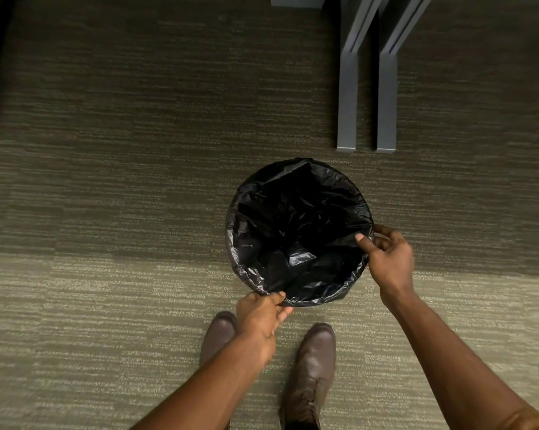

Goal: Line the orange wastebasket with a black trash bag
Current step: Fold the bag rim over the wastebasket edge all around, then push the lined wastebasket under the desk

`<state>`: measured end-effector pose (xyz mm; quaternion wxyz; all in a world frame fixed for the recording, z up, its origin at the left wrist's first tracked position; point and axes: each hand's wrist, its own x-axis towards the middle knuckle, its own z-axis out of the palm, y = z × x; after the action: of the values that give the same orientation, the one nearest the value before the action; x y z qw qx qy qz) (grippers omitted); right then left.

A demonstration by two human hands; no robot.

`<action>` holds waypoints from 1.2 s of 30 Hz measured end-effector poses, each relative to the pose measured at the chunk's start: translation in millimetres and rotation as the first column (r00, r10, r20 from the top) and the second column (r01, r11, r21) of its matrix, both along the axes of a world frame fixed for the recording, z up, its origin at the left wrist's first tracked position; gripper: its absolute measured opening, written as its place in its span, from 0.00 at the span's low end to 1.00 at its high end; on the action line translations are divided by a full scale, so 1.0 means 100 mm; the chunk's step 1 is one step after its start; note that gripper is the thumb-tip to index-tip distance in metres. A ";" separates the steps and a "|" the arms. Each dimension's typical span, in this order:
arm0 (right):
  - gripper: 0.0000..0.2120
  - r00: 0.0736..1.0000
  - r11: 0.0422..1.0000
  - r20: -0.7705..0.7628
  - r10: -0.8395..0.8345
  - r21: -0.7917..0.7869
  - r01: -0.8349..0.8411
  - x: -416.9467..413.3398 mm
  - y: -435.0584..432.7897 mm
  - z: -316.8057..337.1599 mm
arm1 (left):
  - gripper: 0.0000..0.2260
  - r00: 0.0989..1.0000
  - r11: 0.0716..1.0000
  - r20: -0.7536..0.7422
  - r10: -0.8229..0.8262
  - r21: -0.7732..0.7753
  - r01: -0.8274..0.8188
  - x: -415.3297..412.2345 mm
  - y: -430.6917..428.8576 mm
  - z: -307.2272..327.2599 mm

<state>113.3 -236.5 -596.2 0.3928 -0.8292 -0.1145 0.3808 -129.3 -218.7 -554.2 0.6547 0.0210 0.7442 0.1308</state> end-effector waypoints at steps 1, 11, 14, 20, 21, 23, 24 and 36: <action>0.23 0.999 1.000 0.033 0.002 -0.007 -0.001 0.01 0.01 0.02 | 0.04 0.999 1.000 -0.033 -0.025 0.007 0.025 -0.01 0.01 0.01; 0.22 0.944 0.962 0.192 0.267 -0.116 -0.249 0.22 0.33 0.13 | 0.19 0.940 0.937 -0.328 -0.097 0.289 0.198 -0.15 0.11 -0.07; 0.20 0.906 0.928 0.224 0.360 -0.190 -0.322 0.27 0.38 0.15 | 0.22 0.888 0.879 -0.412 -0.204 0.323 0.351 -0.21 0.16 -0.05; 0.21 0.931 0.951 0.194 0.308 -0.102 -0.293 0.24 0.43 0.30 | 0.10 0.830 0.748 -0.468 -0.303 0.423 0.511 -0.39 0.77 0.06; 0.21 0.940 0.958 0.187 0.286 -0.077 -0.276 0.23 0.48 0.35 | 0.08 0.801 0.715 -0.489 -0.346 0.415 0.563 -0.41 0.97 0.08; 0.20 0.956 0.969 0.163 0.246 -0.018 -0.246 0.22 0.62 0.45 | 0.09 0.737 0.651 -0.539 -0.407 0.395 0.648 -0.40 1.39 0.16; 0.19 0.965 0.974 0.144 0.220 0.013 -0.224 0.22 0.72 0.49 | 0.08 0.701 0.606 -0.567 -0.432 0.393 0.692 -0.37 1.62 0.20; 0.15 0.995 0.992 0.096 -0.012 0.126 0.000 0.35 1.73 0.30 | 0.08 0.484 0.209 -0.706 -0.518 0.444 0.871 0.17 3.36 -0.02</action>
<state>148.4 -63.1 -566.4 0.4395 -0.8204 -0.1547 0.3313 -111.9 117.6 -556.1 0.3873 0.6662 0.6284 0.1065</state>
